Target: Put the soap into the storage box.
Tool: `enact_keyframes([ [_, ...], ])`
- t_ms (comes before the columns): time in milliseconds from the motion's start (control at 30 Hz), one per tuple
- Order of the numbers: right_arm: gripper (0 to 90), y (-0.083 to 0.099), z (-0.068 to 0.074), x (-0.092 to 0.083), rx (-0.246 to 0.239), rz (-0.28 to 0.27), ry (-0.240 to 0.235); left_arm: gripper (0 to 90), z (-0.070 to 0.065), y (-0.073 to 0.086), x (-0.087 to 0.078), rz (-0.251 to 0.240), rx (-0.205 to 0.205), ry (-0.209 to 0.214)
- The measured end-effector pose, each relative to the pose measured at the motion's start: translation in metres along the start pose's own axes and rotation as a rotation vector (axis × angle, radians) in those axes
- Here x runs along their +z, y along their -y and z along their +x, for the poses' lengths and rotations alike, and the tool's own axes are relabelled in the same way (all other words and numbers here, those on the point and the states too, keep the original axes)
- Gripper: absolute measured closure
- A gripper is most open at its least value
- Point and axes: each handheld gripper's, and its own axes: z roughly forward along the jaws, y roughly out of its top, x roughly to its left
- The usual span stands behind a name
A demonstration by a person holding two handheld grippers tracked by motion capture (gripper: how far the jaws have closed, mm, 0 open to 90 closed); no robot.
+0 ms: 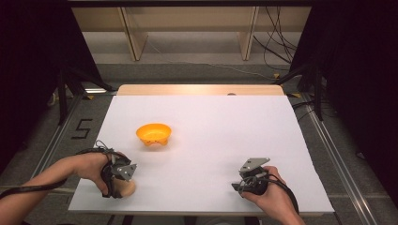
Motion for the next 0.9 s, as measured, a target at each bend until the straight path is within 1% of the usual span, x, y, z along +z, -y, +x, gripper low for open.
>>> enact_keyframes([
  [100, 50.0, 0.0004, -0.0001, 0.0007, -0.004, -0.002, 0.001, 20.8, 0.0003, -0.0002, -0.0006, 0.001, 0.002, -0.005],
  [133, 50.0, 0.0002, 0.0003, 0.0001, 0.002, 0.002, -0.002, 21.1, 0.0003, -0.0001, -0.0007, 0.002, 0.001, -0.006],
  [167, 50.1, 0.0004, -0.0003, 0.0007, -0.011, -0.002, 0.003, 21.4, 0.0002, -0.0001, -0.0007, 0.001, -0.004, -0.006],
  [200, 50.1, 0.0004, -0.0002, 0.0004, -0.01, -0.001, 0.0, 21.6, 0.0007, -0.0002, -0.0011, 0.007, -0.002, -0.009],
  [233, 50.0, 0.0004, -0.0001, 0.0005, -0.008, -0.001, -0.001, 22.0, 0.0001, -0.0001, -0.0007, -0.003, -0.017, -0.01],
  [267, 50.0, 0.0005, -0.0002, 0.0009, -0.01, -0.003, 0.002, 22.3, -0.0016, 0.0, 0.0004, -0.024, -0.048, -0.005],
  [300, 50.1, 0.0006, -0.0002, 0.0009, -0.01, -0.002, 0.002, 22.5, 0.0005, -0.0001, -0.0012, -0.001, -0.031, -0.008],
  [367, 50.1, 0.0007, -0.0002, 0.001, -0.01, -0.002, 0.001, 23.2, 0.0008, 0.0, -0.0015, 0.0, -0.049, -0.007],
  [533, 50.0, 0.0006, 0.0, 0.0004, -0.001, 0.001, 0.001, 25.3, 0.0009, -0.0003, -0.0022, 0.009, -0.075, -0.007],
  [700, 50.0, 0.0012, -0.0004, 0.0003, -0.005, 0.0, 0.004, 27.2, 0.001, 0.0008, -0.003, 0.004, -0.124, -0.01],
  [733, 50.0, 0.0012, -0.0003, 0.0004, -0.006, -0.001, 0.003, 27.4, 0.0006, 0.0012, -0.0029, -0.004, -0.146, -0.011],
  [767, 50.0, 0.0012, -0.0002, 0.0003, -0.006, -0.001, 0.003, 27.8, 0.0013, 0.0015, -0.0037, 0.009, -0.146, -0.007],
  [800, 50.0, 0.0011, -0.0002, 0.0004, -0.007, -0.001, 0.002, 27.9, 0.0012, 0.0017, -0.0033, -0.006, -0.166, -0.018],
  [833, 50.0, 0.0008, 0.0003, -0.0002, 0.003, 0.003, -0.003, 28.1, 0.0014, 0.0021, -0.0037, -0.004, -0.175, -0.021],
  [867, 50.0, 0.0008, 0.0002, -0.0001, 0.0, 0.002, -0.003, 28.4, -0.0002, 0.0024, -0.0029, -0.021, -0.204, -0.022],
  [900, 50.0, 0.0008, 0.0005, -0.0001, 0.004, 0.003, -0.004, 28.6, 0.0, 0.0029, -0.0039, -0.001, -0.205, -0.017],
])
